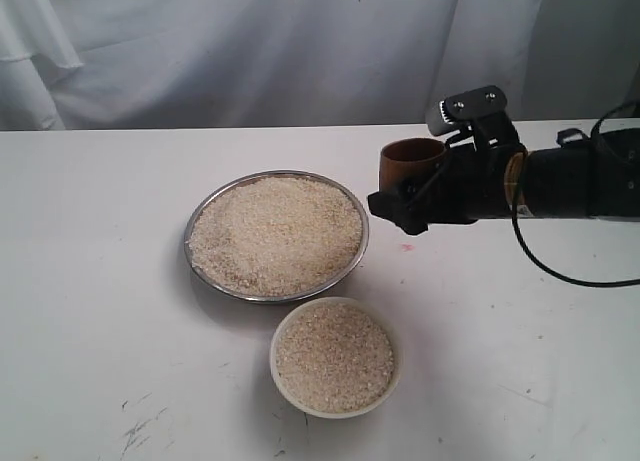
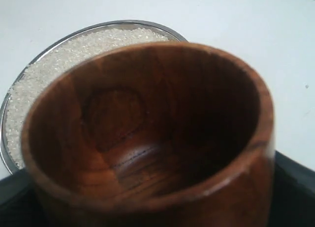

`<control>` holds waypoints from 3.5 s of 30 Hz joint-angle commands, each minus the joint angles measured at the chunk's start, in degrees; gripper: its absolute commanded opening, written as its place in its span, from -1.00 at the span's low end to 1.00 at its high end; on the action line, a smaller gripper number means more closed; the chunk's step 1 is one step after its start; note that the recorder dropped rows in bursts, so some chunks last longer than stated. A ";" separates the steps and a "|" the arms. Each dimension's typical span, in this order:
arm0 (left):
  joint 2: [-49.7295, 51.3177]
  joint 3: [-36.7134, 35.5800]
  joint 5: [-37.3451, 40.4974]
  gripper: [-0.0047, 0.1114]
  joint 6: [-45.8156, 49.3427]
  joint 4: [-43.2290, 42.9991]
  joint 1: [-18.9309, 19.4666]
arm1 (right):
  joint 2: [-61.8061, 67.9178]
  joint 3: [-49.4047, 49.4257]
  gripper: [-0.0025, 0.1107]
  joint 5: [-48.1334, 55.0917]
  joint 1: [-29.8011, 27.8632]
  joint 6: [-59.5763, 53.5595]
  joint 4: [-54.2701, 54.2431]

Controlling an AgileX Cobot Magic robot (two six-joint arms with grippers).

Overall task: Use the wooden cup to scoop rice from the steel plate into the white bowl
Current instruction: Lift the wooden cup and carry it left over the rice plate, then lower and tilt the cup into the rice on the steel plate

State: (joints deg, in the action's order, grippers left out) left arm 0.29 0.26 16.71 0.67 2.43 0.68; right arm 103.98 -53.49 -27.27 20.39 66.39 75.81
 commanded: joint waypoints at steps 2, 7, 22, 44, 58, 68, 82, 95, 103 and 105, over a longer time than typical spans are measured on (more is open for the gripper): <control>-0.29 -0.26 -0.36 -0.92 -0.18 0.04 -0.09 | -1.63 -5.38 -0.96 0.19 0.64 24.36 18.57; -0.29 -0.26 -0.36 -0.92 -0.18 0.04 -0.09 | -1.63 -9.06 -0.96 -0.17 0.64 24.92 24.14; -0.29 -0.26 -0.36 -0.92 -0.18 0.04 -0.09 | -1.63 -9.76 -0.96 4.88 2.85 15.48 18.60; -0.29 -0.26 -0.36 -0.92 -0.18 0.04 -0.09 | -1.16 -10.35 -0.96 27.27 12.12 -79.57 -48.35; -0.29 -0.26 -0.36 -0.92 -0.18 0.04 -0.09 | -1.16 -23.21 -0.96 57.27 18.45 -97.15 -58.13; -0.29 -0.26 -0.36 -0.92 -0.18 0.04 -0.09 | 3.31 -28.14 -0.96 62.64 21.31 -97.90 -53.81; -0.29 -0.26 -0.36 -0.92 -0.18 0.04 -0.09 | 14.72 -33.92 -0.96 54.92 23.27 -97.70 -37.80; -0.29 -0.26 -0.36 -0.92 -0.18 0.04 -0.09 | 19.85 -43.81 -0.96 67.48 23.94 -87.00 -31.35; -0.29 -0.26 -0.36 -0.92 -0.18 0.04 -0.09 | 21.23 -47.80 -0.96 73.80 24.92 -74.40 -31.73; -0.29 -0.26 -0.36 -0.92 -0.18 0.04 -0.09 | 21.23 -48.70 -0.96 74.58 24.92 -75.72 -32.78</control>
State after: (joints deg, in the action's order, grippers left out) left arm 0.29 0.26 16.71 0.67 2.43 0.68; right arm 125.60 -100.65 45.73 45.09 -9.42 43.55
